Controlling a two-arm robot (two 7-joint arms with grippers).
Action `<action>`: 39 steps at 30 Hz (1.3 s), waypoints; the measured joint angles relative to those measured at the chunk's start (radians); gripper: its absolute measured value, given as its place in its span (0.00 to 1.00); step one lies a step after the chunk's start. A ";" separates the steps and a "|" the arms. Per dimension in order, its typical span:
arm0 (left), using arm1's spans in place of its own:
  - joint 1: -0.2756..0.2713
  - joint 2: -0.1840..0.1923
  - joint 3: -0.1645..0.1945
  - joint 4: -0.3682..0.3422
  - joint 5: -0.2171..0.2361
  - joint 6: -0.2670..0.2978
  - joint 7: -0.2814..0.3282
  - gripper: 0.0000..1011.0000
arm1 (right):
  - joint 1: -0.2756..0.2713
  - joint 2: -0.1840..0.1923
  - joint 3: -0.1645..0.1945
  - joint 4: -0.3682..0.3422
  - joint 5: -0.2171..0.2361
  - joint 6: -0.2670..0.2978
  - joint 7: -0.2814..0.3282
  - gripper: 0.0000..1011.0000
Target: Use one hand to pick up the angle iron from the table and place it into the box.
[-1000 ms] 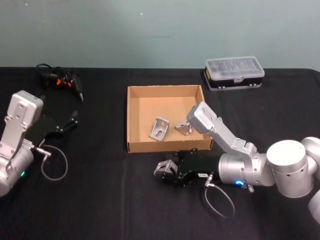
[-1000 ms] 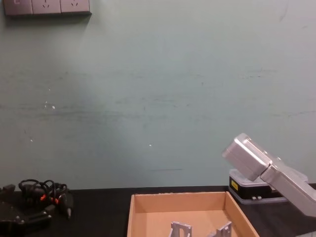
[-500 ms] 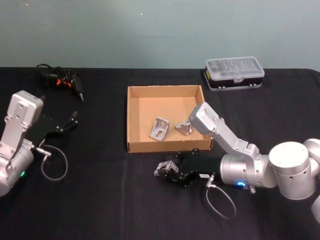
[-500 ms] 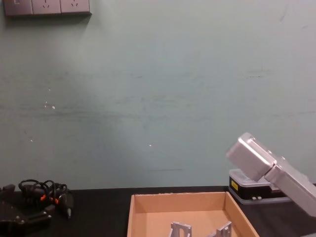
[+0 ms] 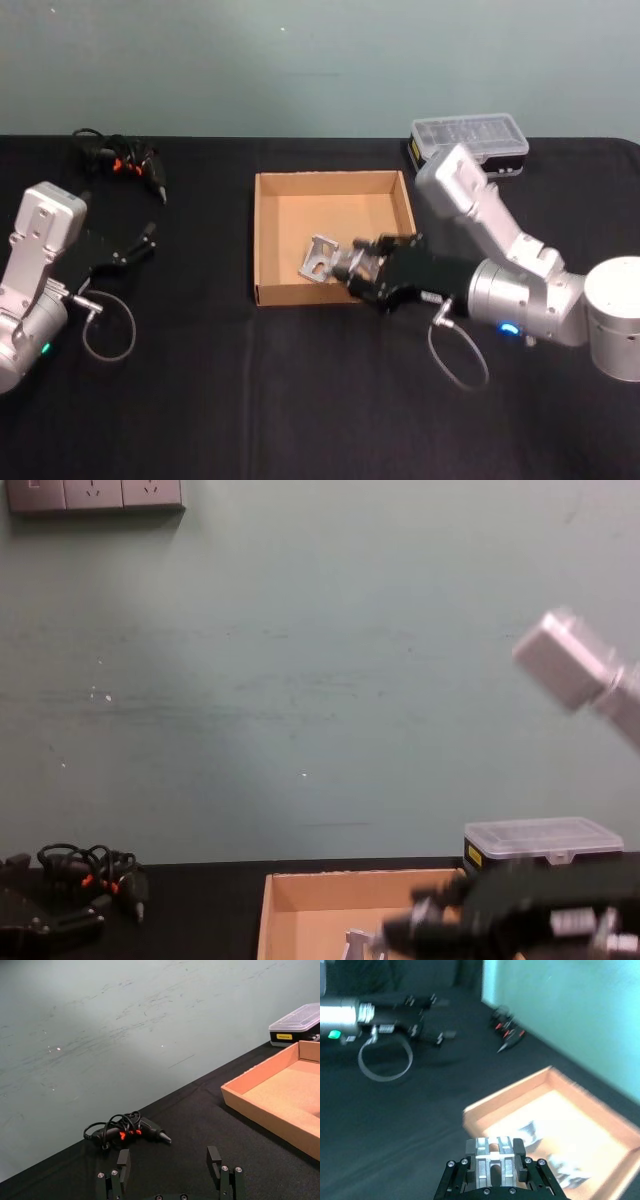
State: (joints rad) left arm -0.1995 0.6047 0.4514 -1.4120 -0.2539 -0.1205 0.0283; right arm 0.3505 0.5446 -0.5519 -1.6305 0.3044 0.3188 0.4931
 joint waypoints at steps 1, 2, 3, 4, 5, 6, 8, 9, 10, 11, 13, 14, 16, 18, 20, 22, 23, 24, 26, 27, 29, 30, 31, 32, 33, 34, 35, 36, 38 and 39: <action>0.000 0.000 0.000 0.000 0.000 0.000 0.000 0.99 | -0.002 0.001 0.009 -0.008 0.000 -0.002 -0.008 0.43; 0.000 0.000 0.000 0.000 0.000 0.000 0.000 0.99 | -0.005 0.001 0.017 -0.015 0.000 -0.003 -0.018 0.43; 0.000 0.000 0.000 0.000 0.000 0.000 0.000 0.99 | -0.008 0.000 0.035 -0.027 -0.004 -0.008 -0.039 0.43; 0.000 0.000 0.000 0.000 0.000 0.000 0.000 0.99 | -0.010 -0.001 0.043 -0.032 -0.006 -0.010 -0.049 0.43; 0.000 0.000 0.000 0.000 0.000 0.000 0.000 0.99 | -0.011 -0.004 0.051 -0.034 -0.008 -0.012 -0.058 0.43; 0.000 0.000 0.000 0.000 0.000 0.000 0.000 0.99 | -0.012 -0.011 0.067 -0.035 -0.015 -0.017 -0.079 0.43; 0.000 0.000 0.000 0.000 0.000 0.000 0.000 0.99 | -0.009 -0.021 0.078 -0.032 -0.022 -0.021 -0.097 0.43; 0.000 0.000 0.000 0.000 0.000 0.000 0.000 0.99 | -0.003 -0.032 0.085 -0.021 -0.030 -0.024 -0.109 0.43; 0.000 0.000 0.000 0.000 0.000 0.000 0.000 0.99 | 0.003 -0.038 0.088 -0.013 -0.035 -0.025 -0.113 0.43; 0.000 0.000 0.000 0.000 0.000 0.000 0.000 0.99 | 0.015 -0.049 0.090 0.005 -0.044 -0.025 -0.119 0.43; 0.000 0.000 0.000 0.000 0.000 0.000 0.000 0.99 | 0.030 -0.060 0.089 0.028 -0.057 -0.026 -0.123 0.43; 0.000 0.000 0.000 0.000 0.000 0.000 0.000 0.99 | 0.038 -0.066 0.088 0.040 -0.063 -0.026 -0.124 0.43; 0.000 0.000 0.000 0.000 0.000 0.000 0.000 0.99 | 0.061 -0.085 0.083 0.078 -0.076 -0.029 -0.125 0.43; 0.000 0.000 0.000 0.000 0.000 0.000 0.000 0.99 | 0.087 -0.104 0.077 0.121 -0.089 -0.032 -0.123 0.43; 0.000 0.000 0.000 0.000 0.000 0.000 0.000 0.99 | 0.105 -0.116 0.072 0.150 -0.100 -0.034 -0.121 0.43; 0.000 0.000 0.000 0.000 0.000 0.000 0.000 0.99 | 0.133 -0.135 0.065 0.200 -0.114 -0.038 -0.114 0.43; 0.000 0.000 0.000 0.000 0.000 0.000 0.000 0.99 | 0.143 -0.143 0.062 0.219 -0.117 -0.040 -0.112 0.43; 0.000 0.000 0.000 0.000 0.000 0.000 0.000 0.99 | 0.152 -0.149 0.060 0.234 -0.122 -0.042 -0.108 0.43; 0.000 0.000 0.000 0.000 0.000 0.000 0.000 0.99 | 0.181 -0.168 0.054 0.282 -0.133 -0.047 -0.099 0.43; 0.000 0.000 0.000 0.000 0.000 0.000 0.000 0.99 | 0.191 -0.176 0.051 0.301 -0.137 -0.049 -0.096 0.43; 0.000 0.000 0.000 0.000 0.000 0.000 0.000 0.99 | 0.220 -0.195 0.044 0.351 -0.149 -0.056 -0.084 0.43; 0.000 0.000 0.000 0.000 0.000 0.000 0.000 0.99 | 0.231 -0.202 0.040 0.369 -0.153 -0.058 -0.079 0.43; 0.000 0.000 0.000 0.000 0.000 0.000 0.000 0.99 | 0.242 -0.208 0.037 0.387 -0.158 -0.061 -0.073 0.43; 0.000 0.000 0.000 0.000 0.000 0.000 0.000 0.99 | 0.253 -0.215 0.033 0.405 -0.162 -0.063 -0.068 0.43; 0.000 0.000 0.000 0.000 0.000 0.000 0.000 0.99 | 0.273 -0.226 0.027 0.440 -0.171 -0.068 -0.058 0.43; 0.000 0.000 0.000 0.000 0.000 0.000 0.000 0.99 | 0.284 -0.233 0.023 0.460 -0.175 -0.070 -0.052 0.43; 0.000 0.000 0.000 0.000 0.000 0.000 0.000 0.99 | 0.303 -0.246 0.017 0.498 -0.182 -0.075 -0.042 0.43; 0.000 0.000 0.000 0.000 0.000 0.000 0.000 0.99 | 0.312 -0.253 0.015 0.515 -0.185 -0.078 -0.036 0.43; 0.000 0.000 0.000 0.000 0.000 0.000 0.000 0.99 | 0.334 -0.269 0.009 0.563 -0.194 -0.085 -0.026 0.43; 0.000 0.000 0.000 0.000 0.000 0.000 0.000 0.99 | 0.341 -0.274 0.008 0.579 -0.197 -0.087 -0.022 0.43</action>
State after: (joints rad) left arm -0.1995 0.6047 0.4514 -1.4120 -0.2539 -0.1205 0.0283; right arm 0.6912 0.2702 -0.5441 -1.0513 0.1074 0.2317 0.4710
